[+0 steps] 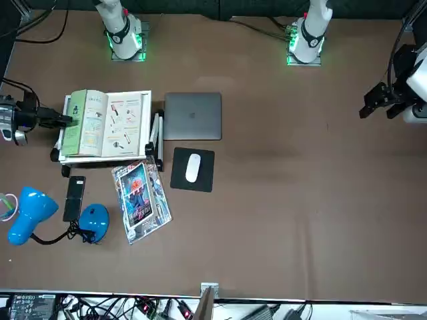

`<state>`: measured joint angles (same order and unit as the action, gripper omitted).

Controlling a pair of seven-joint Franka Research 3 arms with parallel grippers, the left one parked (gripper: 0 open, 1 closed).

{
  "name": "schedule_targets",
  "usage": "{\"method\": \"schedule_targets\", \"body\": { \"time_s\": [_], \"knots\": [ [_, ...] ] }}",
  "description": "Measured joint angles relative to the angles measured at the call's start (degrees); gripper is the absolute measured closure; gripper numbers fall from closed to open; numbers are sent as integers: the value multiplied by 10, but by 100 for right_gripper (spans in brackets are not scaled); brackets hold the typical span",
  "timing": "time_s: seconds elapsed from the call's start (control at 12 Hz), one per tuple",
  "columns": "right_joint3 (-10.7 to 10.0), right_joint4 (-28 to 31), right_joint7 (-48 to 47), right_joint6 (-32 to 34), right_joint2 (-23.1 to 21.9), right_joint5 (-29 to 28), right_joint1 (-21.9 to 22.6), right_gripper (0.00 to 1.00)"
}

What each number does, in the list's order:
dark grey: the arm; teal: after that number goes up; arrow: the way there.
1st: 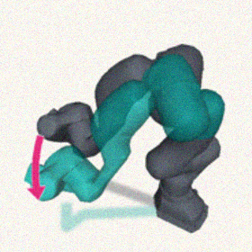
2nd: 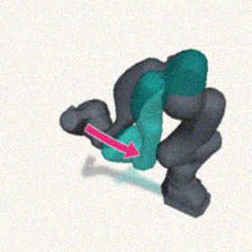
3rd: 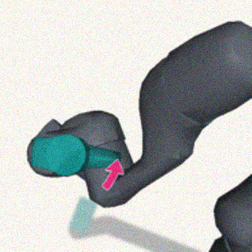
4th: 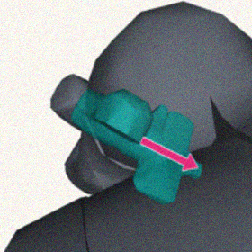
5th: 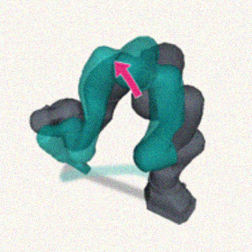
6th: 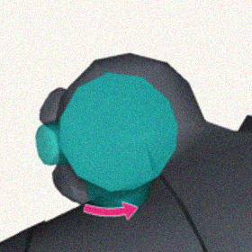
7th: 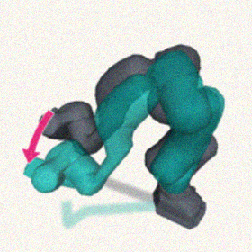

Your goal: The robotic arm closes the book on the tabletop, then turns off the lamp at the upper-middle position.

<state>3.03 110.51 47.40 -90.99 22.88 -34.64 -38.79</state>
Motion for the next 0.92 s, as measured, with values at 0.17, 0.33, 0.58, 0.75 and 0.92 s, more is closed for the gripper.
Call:
{"method": "schedule_targets", "body": {
  "time_s": [0.17, 0.33, 0.58, 0.75, 0.92],
  "knots": [
    [0, 0, 0, 10, 0, 0, 1, 0],
    [1, 0, 1, 18, 0, 0, 2, 0],
    [1, -1, 2, 30, 0, 0, 5, 0],
    [1, -3, 2, 40, -3, -1, 6, 0],
    [1, -4, 2, 45, -8, -1, 6, 0]
  ]
}}
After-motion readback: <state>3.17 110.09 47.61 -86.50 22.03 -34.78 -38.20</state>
